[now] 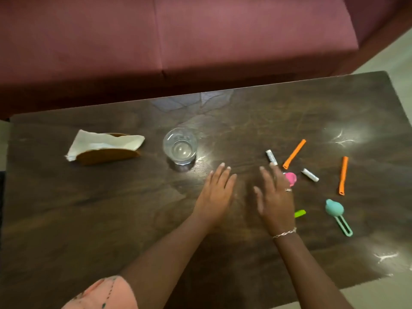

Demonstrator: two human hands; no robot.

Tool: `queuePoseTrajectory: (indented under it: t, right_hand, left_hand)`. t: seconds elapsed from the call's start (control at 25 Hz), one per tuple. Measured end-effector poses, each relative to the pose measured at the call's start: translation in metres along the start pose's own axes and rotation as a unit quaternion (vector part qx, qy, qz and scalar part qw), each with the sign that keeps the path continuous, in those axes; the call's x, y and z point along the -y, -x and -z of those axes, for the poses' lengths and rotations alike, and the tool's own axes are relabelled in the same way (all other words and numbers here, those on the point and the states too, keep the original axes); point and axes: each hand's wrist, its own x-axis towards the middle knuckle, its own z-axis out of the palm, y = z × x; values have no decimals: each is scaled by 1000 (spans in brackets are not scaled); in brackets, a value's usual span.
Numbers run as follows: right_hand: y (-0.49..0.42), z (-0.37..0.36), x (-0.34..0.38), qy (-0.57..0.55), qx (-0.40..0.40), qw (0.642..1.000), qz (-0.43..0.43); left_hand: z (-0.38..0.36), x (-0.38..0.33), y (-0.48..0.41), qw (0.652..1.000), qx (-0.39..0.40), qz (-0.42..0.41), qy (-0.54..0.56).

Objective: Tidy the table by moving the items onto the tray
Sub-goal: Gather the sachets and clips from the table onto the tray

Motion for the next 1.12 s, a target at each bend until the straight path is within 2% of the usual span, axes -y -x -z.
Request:
queuePoseTrajectory:
  t: [0.08,0.12,0.24,0.32,0.4,0.48,0.6,0.68,0.72,0.8,0.84,0.96,1.04,1.12]
  right_hand:
    - [-14,16,-43,4,-60,996,-64]
    - [-18,21,-65,17,-66,993,-95]
    - [-21,15,-124,53,9,985,-162]
    - [-17,2,-144,51,85,981,-169]
    - [-13,-8,-149,56,121,980,-150]
    - [-13,-14,-146,77,116,979,-147]
    - [-16,-16,-137,86,100,974,-185]
    - [-17,-17,-134,83,112,967,-212]
    - [-18,-14,-132,79,110,965,-224]
    - [-21,-1,-121,58,62,963,-255]
    - [-22,9,-109,38,21,963,-268]
    - [-19,39,-46,-39,-63,969,-237]
    - [-11,44,10,-76,-58,980,-176]
    - [-1,34,70,-126,-19,985,-118]
  left_hand:
    - [-8,-11,-40,996,-12,-89,-14]
    - [-11,-16,-61,991,-8,-127,-31]
    - [-22,-33,-114,975,43,-192,-102]
    - [-36,-40,-132,966,51,-219,-124]
    - [-44,-43,-140,960,60,-236,-138]
    - [-46,-42,-139,957,43,-248,-145]
    - [-44,-36,-135,963,12,-239,-123]
    - [-37,-31,-126,981,-37,-176,-71]
    - [-34,-29,-117,992,-36,-116,-21]
    - [-26,-22,-84,997,15,19,79]
    - [-23,-18,-62,989,7,68,133]
    - [-6,1,7,932,-95,203,284]
    - [8,19,49,872,-128,304,361]
    - [26,42,86,809,-139,380,425]
